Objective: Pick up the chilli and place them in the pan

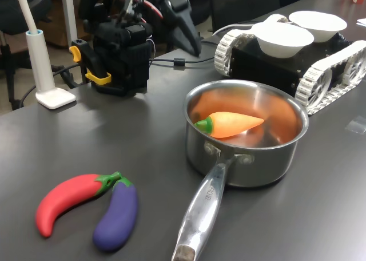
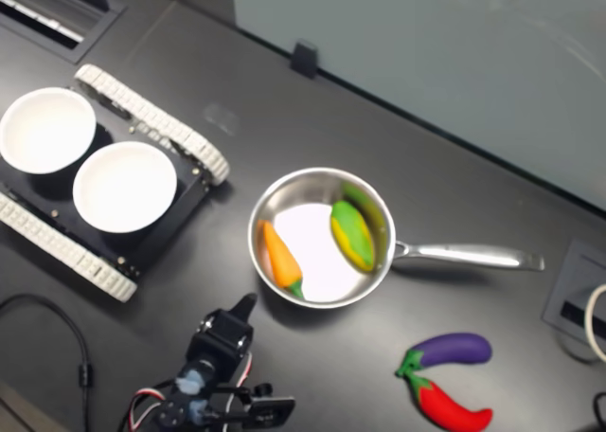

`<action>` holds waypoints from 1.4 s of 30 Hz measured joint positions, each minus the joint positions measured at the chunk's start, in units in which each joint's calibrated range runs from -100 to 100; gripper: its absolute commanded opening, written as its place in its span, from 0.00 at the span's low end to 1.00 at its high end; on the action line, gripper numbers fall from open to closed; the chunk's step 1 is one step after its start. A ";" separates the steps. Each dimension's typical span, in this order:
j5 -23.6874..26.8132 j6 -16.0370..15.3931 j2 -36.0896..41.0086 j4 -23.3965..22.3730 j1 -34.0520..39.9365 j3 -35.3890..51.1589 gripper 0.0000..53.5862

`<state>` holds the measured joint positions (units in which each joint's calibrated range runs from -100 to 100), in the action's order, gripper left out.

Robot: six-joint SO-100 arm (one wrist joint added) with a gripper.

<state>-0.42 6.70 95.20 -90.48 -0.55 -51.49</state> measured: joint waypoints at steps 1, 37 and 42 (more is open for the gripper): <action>0.00 0.00 0.00 -0.08 0.00 -1.45 0.04; -0.73 -0.83 -0.34 5.27 1.32 -23.44 0.00; -0.73 -0.83 -0.34 5.27 1.87 -23.44 0.00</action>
<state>-1.15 5.88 94.87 -85.21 1.32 -74.93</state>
